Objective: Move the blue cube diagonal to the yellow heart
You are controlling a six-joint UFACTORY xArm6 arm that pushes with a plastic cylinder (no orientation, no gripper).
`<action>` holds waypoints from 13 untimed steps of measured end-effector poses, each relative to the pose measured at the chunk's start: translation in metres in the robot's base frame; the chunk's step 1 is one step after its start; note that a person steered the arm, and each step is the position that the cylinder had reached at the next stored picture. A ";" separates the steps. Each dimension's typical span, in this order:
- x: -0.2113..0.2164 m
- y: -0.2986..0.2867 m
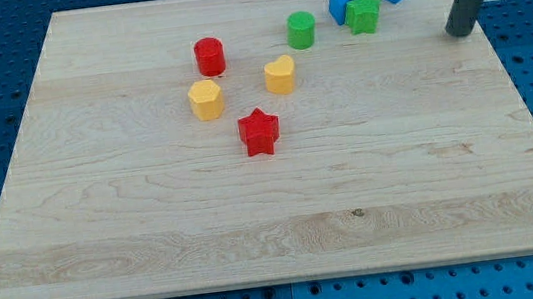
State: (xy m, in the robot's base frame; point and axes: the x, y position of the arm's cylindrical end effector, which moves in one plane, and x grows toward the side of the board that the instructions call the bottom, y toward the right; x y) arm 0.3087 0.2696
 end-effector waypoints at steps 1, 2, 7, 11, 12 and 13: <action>-0.057 0.016; -0.101 0.024; -0.106 -0.065; -0.044 -0.115; -0.038 -0.111; -0.037 -0.098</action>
State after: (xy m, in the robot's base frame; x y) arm 0.2715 0.1712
